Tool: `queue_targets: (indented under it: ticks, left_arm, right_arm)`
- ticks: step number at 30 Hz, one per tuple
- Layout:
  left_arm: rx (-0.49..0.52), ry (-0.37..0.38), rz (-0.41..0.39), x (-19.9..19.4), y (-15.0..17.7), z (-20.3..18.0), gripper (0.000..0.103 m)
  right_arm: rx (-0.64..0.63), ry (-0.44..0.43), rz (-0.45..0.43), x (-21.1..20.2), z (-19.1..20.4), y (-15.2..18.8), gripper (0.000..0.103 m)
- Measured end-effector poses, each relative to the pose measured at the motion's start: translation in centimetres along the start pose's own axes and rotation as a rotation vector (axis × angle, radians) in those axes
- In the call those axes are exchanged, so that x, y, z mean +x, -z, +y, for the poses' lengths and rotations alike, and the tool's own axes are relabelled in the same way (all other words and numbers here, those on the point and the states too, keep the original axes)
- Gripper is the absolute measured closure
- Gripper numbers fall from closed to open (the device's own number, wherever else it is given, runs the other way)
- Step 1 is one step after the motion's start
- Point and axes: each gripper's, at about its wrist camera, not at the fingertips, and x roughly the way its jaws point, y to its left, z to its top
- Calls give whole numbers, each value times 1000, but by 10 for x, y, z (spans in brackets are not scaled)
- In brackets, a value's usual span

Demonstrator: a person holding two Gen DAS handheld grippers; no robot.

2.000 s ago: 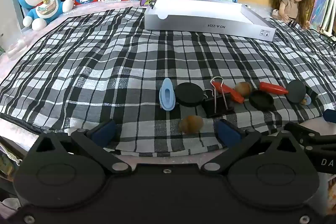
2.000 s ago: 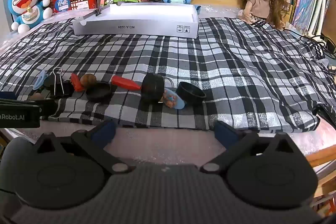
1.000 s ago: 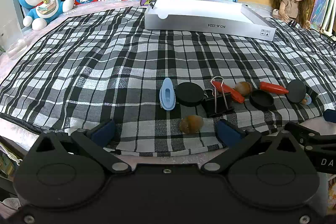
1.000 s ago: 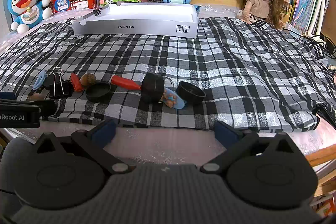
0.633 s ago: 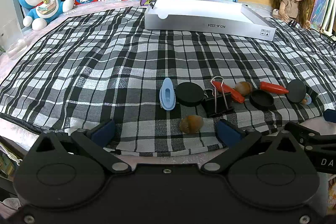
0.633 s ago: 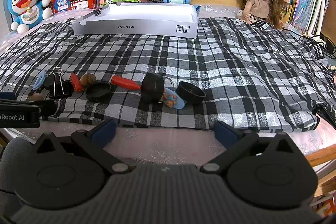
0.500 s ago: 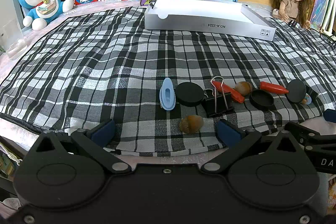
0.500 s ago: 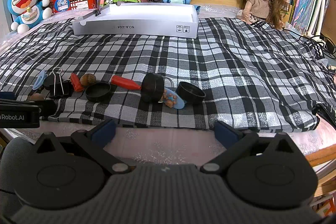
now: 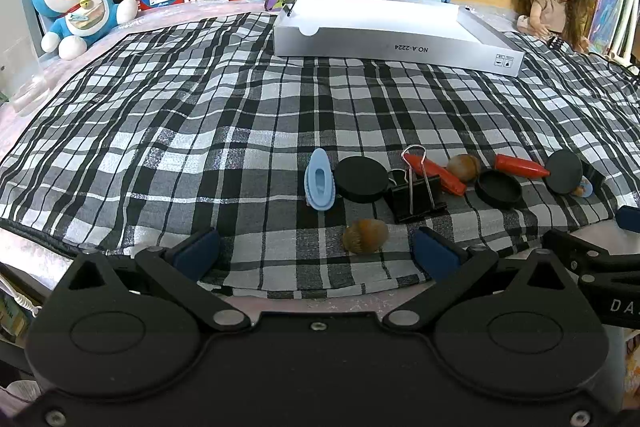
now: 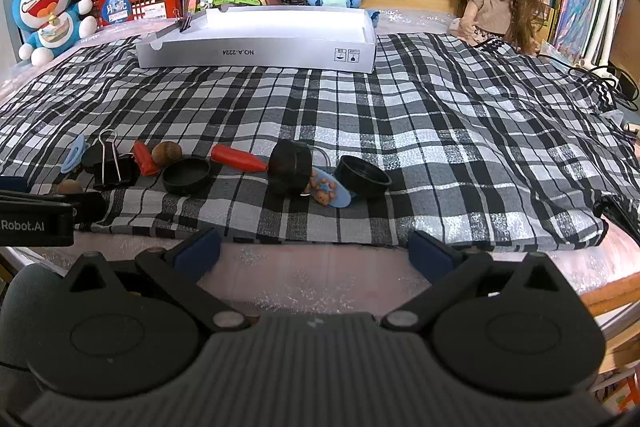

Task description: Organize rigid objects

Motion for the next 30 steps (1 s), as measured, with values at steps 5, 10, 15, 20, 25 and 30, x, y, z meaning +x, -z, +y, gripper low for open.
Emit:
queue_targets:
  ticks: [5,10,15,20,25,30]
  left_arm:
    - [4,1,4,0,-1,0,0]
    - [3,1,4,0,-1,0,0]
    - [2,0,3,0,-2,-1,0]
    - [4,0,4,-1,-1,-1,0]
    - [-6,13,-1,-4,-1,-1,4]
    - [-16,37,-21,-12,-4,4,21]
  right_arm:
    - [7,12,-8,0,2,1,0]
    - [5,12,-9,0,2,1,0]
    - [5,12,-9,0,2,1,0]
    - [6,12,-10,0,2,1,0]
    - [21,-4,-42,-5,1,3,0]
    - [43,-44,-118,-17,-5,-4,1]
